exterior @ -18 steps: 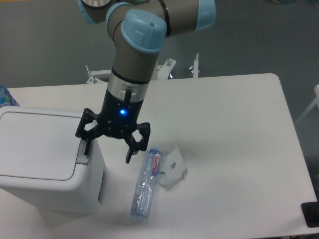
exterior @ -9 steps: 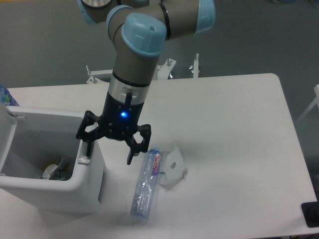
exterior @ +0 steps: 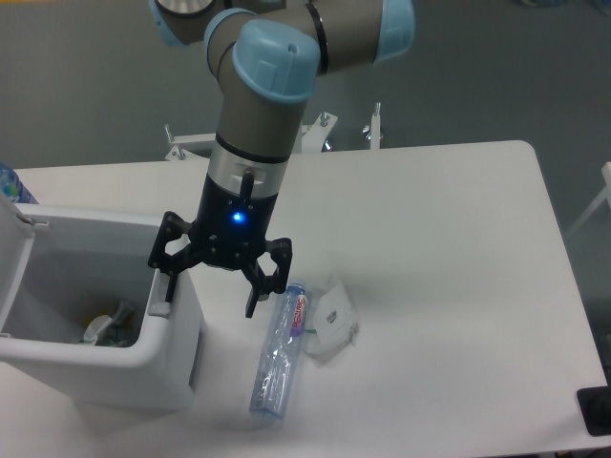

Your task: Open the trash can

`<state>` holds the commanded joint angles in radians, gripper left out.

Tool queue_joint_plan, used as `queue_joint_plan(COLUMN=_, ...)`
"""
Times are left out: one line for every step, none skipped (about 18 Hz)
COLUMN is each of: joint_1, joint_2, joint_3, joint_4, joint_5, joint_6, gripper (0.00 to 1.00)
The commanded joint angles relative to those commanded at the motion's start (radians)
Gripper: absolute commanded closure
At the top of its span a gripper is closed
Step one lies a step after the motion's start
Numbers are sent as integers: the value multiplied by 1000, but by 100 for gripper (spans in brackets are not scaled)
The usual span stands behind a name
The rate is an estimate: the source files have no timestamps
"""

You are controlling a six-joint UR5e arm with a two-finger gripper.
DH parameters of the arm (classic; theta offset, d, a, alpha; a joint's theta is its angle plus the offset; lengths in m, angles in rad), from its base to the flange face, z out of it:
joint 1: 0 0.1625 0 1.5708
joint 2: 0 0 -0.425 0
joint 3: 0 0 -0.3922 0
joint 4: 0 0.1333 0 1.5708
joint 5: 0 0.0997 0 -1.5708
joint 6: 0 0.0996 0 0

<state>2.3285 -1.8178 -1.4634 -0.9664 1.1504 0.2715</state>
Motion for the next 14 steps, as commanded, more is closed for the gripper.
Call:
queue_joint_plan(joint_1=11, joint_2=0, joint_3=-5, joint_4=-2, joint_5=26, joint_6=29, gripper=0)
queue_joint_plan(joint_1=26, joint_2=0, joint_3=-12, joint_4=-2, joint_5=63, joint_6=67, gripper=0)
queue_joint_plan(joint_1=37, joint_2=-2, joint_3=-18, joint_4=-2, joint_5=109, joint_6=98, gripper=0)
queue_joint_plan(joint_1=48, joint_2=-8, joint_3=-24, joint_4=0, joint_5=152, joint_6=123, gripper=0)
queue_joint_plan(joint_1=66, joint_2=-14, joint_3=-28, joint_4=0, joint_5=191, joint_6=146, gripper=0)
queue_joint_plan(joint_1=90, joint_2=-24, joint_3=-29, joint_4=0, joint_5=227, joint_6=178, gripper=0)
queue_joint_plan(joint_1=116, joint_2=-35, joint_3=-28, joint_4=0, joint_5=248, joint_6=214, gripper=0)
queue_joint_plan(joint_1=141, joint_2=-49, joint_3=-28, joint_4=2, joint_5=256, joint_6=251, gripper=0)
queue_joint_plan(joint_1=172, joint_2=-66, joint_3=-28, joint_4=2, joint_5=259, joint_6=293, gripper=0)
queue_joint_plan(joint_1=201, joint_2=-83, joint_3=-26, joint_4=2, joint_5=261, joint_6=340, gripper=0)
queue_joint_plan(joint_1=222, joint_2=-100, joint_3=-25, joint_4=2, joint_5=265, joint_6=392, gripper=0)
queue_joint_plan(joint_1=245, joint_2=-115, joint_3=-25, joint_4=2, joint_5=273, joint_6=457, gripper=0)
queue_joint_plan(joint_1=271, joint_2=-133, joint_3=-23, joint_4=2, joint_5=276, joint_6=530, gripper=0)
queue_joint_plan(joint_1=284, joint_2=-155, joint_3=-20, joint_4=0, joint_5=278, joint_6=605, gripper=0)
